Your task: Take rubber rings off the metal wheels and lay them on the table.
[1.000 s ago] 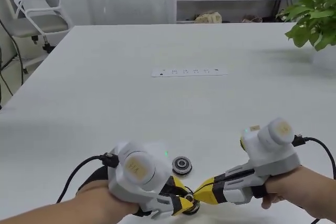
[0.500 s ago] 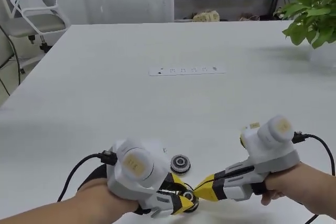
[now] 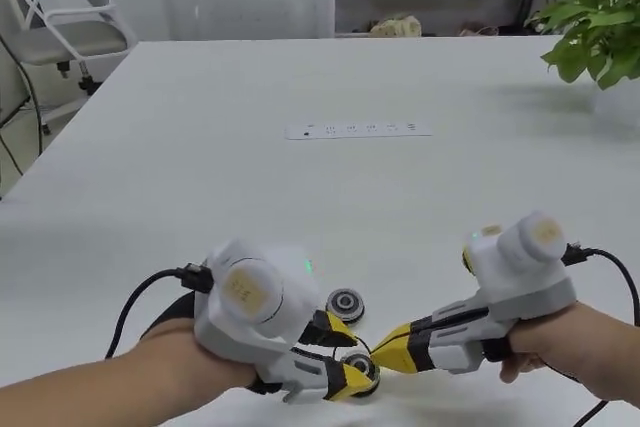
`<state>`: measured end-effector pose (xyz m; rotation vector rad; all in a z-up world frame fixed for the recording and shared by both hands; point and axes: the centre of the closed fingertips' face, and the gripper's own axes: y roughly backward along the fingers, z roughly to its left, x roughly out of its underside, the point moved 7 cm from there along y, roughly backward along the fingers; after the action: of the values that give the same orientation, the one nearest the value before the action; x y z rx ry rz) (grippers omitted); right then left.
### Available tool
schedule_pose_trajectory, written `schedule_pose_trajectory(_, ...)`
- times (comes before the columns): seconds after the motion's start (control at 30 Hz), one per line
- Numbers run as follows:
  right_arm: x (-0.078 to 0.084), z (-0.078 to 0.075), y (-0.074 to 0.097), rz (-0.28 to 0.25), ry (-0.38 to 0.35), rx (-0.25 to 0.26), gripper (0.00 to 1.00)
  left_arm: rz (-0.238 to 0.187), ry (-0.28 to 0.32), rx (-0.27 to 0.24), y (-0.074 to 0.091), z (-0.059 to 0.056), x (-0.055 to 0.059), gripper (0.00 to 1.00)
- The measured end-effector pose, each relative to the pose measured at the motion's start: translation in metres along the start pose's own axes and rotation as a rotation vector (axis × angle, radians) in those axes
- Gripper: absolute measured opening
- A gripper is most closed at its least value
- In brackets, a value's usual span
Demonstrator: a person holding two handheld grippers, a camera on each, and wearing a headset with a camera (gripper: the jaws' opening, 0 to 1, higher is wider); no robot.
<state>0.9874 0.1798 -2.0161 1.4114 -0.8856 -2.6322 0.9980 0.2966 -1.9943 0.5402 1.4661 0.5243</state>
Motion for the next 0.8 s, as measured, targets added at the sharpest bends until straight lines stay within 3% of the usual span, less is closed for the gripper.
schedule_pose_trajectory(0.8, -0.005, 0.005, 0.002, -0.015, -0.002, -0.024, 0.00, -0.125, 0.110, -0.035, 0.055, -0.006, -0.009, 0.53)
